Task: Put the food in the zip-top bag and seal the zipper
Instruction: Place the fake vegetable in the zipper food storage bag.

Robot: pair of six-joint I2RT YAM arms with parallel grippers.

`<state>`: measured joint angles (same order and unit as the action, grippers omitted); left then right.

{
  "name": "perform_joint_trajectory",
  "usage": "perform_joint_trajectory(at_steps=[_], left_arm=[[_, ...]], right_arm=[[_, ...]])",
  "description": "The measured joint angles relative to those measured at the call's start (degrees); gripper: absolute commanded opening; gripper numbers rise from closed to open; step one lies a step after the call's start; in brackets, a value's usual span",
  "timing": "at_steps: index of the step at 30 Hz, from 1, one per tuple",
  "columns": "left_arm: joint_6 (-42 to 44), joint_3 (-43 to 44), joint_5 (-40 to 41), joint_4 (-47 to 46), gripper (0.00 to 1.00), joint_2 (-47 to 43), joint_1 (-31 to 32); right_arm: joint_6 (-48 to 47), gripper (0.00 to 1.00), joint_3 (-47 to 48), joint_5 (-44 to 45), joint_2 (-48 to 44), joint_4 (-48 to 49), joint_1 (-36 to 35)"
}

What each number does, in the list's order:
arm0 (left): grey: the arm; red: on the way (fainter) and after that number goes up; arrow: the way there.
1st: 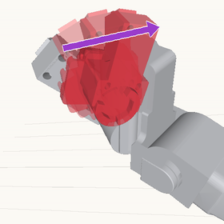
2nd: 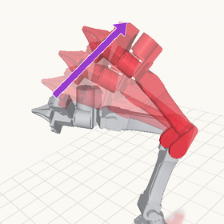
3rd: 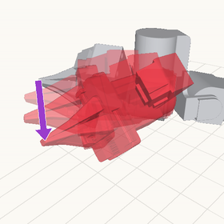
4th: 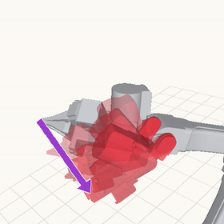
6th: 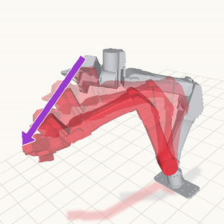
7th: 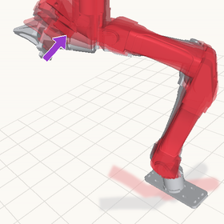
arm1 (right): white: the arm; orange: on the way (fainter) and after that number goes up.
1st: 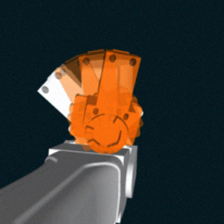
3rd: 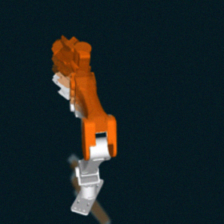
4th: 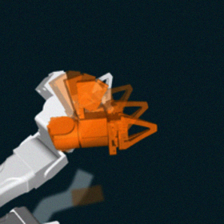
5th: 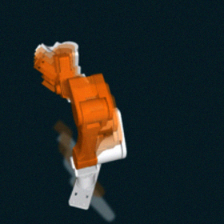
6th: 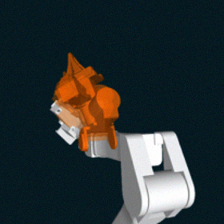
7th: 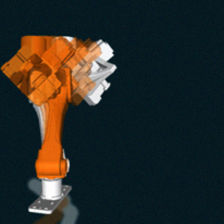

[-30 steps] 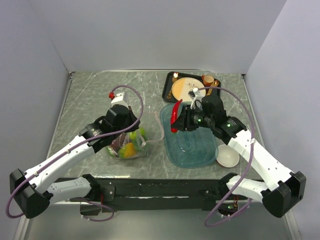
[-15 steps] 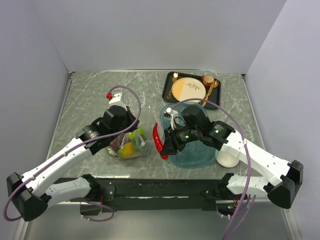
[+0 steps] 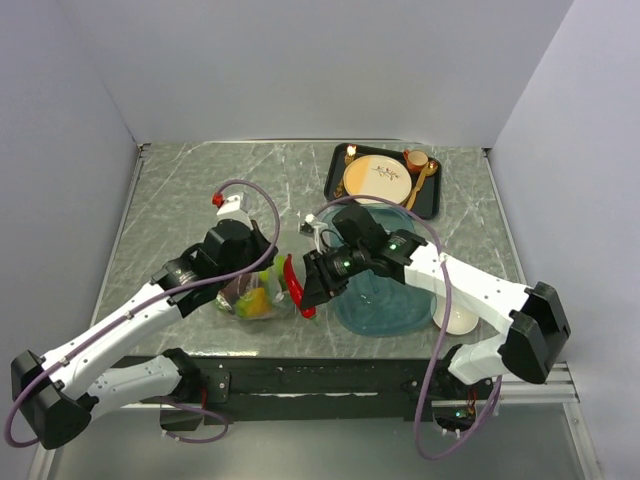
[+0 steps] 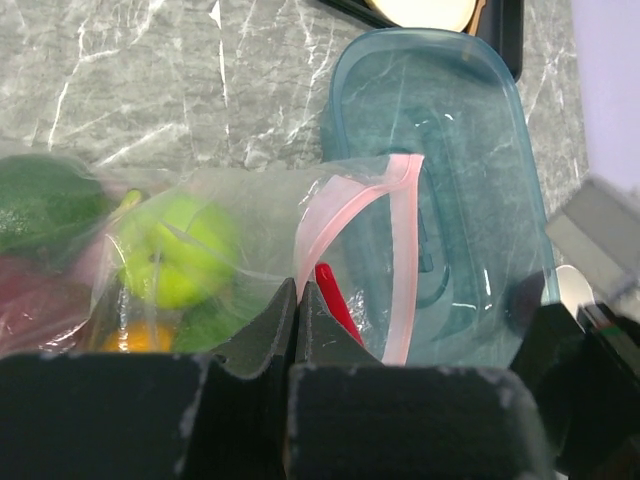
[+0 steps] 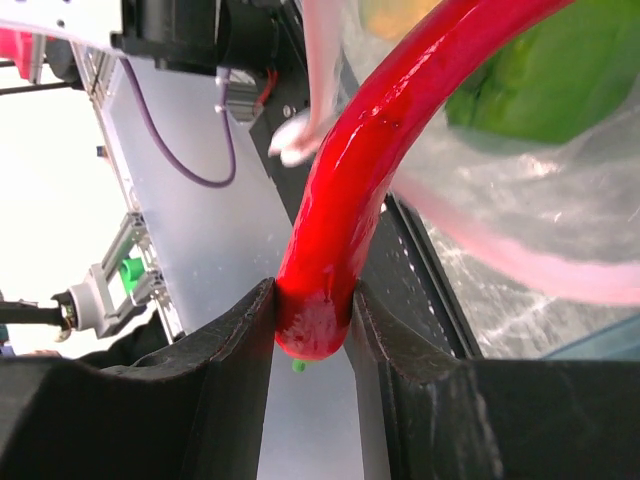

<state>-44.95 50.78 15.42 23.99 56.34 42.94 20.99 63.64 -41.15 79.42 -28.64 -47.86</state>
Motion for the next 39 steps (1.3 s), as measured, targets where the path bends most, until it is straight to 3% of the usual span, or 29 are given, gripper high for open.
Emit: perform_joint_trajectory(at_steps=[13,22,26,34,39], left_arm=[[0.3,-0.7,-0.9,0.0,0.02,-3.4,0.0],[2.1,-3.8,-4.1,-2.0,0.02,-4.8,0.0],[2.3,-3.9,-5.1,-2.4,0.02,-4.5,0.0],[2.9,-3.9,-5.7,-2.4,0.02,-4.2,0.0],[3.0,-3.9,-6.4,-2.4,0.02,-4.1,0.0]], right_arm=[[6.2,0.34,2.3,-0.5,5.2,2.7,6.1],[8.4,0.37,7.4,-0.7,10.6,2.3,6.5],[9.7,0.46,10.0,-0.2,12.7,2.4,6.6],[12.3,0.47,10.2,2.8,13.1,2.4,6.6],[14.0,0.54,10.2,4.3,13.1,2.5,6.6]])
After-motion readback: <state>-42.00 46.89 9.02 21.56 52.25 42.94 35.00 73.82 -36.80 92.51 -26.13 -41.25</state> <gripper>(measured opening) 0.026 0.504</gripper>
